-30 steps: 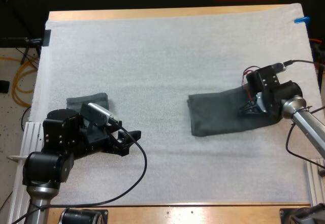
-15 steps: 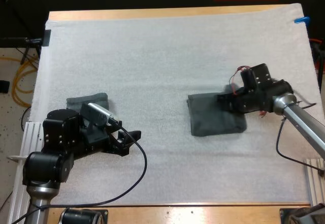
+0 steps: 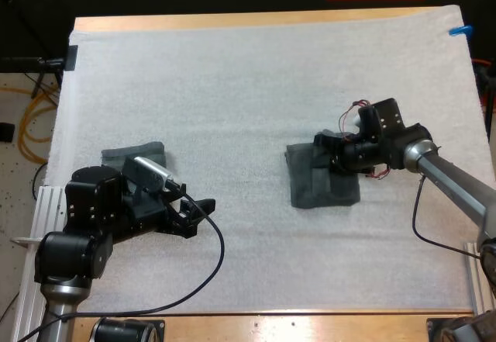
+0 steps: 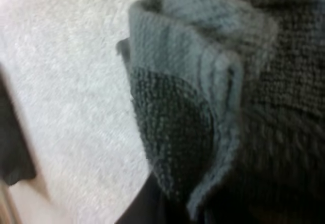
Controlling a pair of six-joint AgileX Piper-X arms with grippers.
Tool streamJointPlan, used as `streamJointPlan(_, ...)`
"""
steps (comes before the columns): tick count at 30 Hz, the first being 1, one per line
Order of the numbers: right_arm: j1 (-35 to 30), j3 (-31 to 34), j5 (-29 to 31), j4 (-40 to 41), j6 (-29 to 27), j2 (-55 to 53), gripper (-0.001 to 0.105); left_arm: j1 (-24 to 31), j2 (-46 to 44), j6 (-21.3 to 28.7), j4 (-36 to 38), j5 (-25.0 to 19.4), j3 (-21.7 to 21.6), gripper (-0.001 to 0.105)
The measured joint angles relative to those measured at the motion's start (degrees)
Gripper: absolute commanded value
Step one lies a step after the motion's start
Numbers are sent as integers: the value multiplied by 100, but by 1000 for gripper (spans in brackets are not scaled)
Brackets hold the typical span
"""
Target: Pick towel from pile fold and stack
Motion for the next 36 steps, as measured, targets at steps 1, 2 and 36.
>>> streamJointPlan(1,0,0,-29,-4,-5,0,13,0,0,0,0,0,0,67)
streamJointPlan(2,0,0,-55,-4,-18,0,20,0,0,0,0,0,0,67)
streamJointPlan(36,204,-10,1904,1993,-2879,-4507,70,-752,335,-1634,-1534,-717,0,79)
